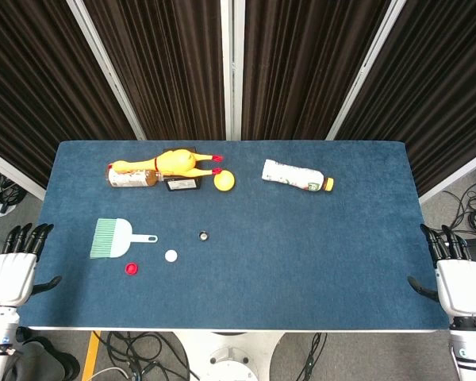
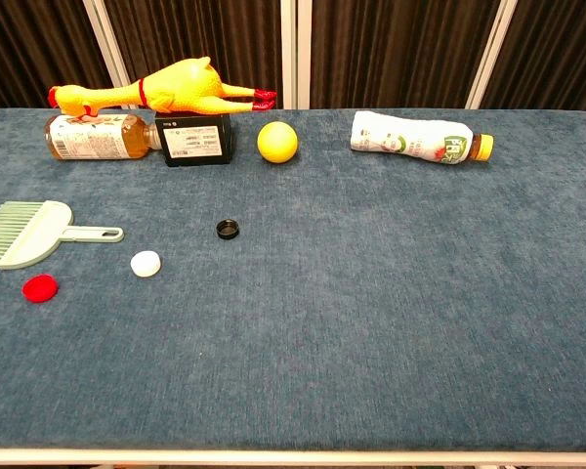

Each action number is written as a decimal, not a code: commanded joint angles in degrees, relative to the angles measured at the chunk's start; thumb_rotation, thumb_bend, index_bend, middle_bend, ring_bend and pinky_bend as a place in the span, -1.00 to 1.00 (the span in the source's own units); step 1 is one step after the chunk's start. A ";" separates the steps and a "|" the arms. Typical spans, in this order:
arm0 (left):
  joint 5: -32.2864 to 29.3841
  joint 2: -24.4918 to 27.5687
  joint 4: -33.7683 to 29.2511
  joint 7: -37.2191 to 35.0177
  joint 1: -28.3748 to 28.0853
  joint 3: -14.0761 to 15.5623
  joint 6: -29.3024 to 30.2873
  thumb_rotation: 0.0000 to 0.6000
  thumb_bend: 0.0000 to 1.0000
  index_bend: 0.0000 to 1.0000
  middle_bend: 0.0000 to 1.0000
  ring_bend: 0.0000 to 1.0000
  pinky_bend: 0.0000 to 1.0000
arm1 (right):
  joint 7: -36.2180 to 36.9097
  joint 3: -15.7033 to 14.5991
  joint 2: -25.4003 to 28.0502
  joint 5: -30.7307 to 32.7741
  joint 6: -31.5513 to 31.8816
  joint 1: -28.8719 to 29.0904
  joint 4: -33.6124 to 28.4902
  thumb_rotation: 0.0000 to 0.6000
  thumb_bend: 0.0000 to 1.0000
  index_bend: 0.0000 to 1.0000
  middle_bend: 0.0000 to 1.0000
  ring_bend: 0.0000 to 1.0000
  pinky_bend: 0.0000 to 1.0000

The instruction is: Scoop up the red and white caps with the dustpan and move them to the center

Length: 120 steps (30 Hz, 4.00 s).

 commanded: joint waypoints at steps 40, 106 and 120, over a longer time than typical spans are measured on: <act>-10.33 -16.00 13.85 5.21 -26.18 -8.68 -26.45 1.00 -0.68 -0.22 -0.19 -0.47 -0.80 | 2.69 1.66 4.16 -1.19 4.27 -0.99 -0.95 1.00 -0.89 -0.89 -0.68 -0.99 -0.73; -9.64 -23.46 23.62 6.42 -26.43 -1.74 -23.33 1.00 -0.23 0.01 0.10 -0.14 -0.26 | 5.75 1.25 3.35 0.79 2.65 -1.49 0.37 1.00 -0.89 -0.85 -0.67 -0.99 -0.87; -1.55 -14.33 19.76 -29.67 -20.61 -2.05 -14.29 1.00 -0.17 0.05 0.16 -0.14 -0.17 | 6.38 1.11 3.86 -0.60 3.57 -1.72 -0.19 1.00 -0.88 -0.82 -0.65 -0.99 -0.87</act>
